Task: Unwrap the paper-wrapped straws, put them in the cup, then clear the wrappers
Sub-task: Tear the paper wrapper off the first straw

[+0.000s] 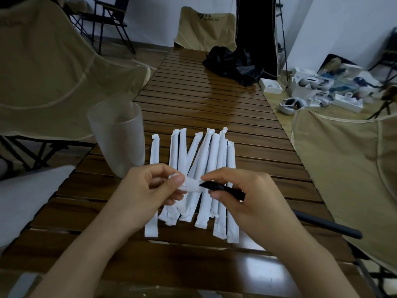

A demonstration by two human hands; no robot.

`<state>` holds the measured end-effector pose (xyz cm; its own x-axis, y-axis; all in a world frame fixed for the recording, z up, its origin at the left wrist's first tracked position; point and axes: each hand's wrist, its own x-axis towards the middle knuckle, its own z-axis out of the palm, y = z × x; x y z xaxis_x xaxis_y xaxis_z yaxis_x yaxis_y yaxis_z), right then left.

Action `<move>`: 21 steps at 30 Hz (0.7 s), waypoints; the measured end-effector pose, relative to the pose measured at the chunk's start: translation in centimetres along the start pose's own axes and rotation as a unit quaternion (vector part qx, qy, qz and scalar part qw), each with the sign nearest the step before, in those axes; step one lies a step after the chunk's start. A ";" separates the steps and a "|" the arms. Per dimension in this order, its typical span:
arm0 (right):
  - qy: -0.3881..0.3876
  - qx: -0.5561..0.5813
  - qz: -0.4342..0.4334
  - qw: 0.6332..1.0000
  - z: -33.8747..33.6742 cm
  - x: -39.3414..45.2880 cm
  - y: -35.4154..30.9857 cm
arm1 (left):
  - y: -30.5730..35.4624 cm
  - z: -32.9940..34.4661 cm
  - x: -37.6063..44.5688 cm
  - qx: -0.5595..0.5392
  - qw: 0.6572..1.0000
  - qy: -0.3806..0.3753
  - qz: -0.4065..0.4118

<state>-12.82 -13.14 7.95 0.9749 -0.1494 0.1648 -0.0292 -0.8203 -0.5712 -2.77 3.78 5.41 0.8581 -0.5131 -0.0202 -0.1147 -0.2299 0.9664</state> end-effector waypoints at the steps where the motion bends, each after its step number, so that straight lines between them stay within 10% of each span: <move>1: 0.003 0.003 0.000 1.000 0.0 0.0 0.0 | 0.0 0.0 0.0 0.003 1.000 -0.004 0.001; 21: 0.039 -0.021 -0.066 0.997 1.4 0.4 0.5 | -0.1 0.1 -0.1 0.028 0.999 -0.032 0.004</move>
<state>-12.17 -12.84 6.59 0.9510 -0.0800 0.2988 0.0869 -0.8580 -0.5063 -2.84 3.78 5.31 0.8234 -0.5667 -0.0305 -0.1514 -0.2711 0.9506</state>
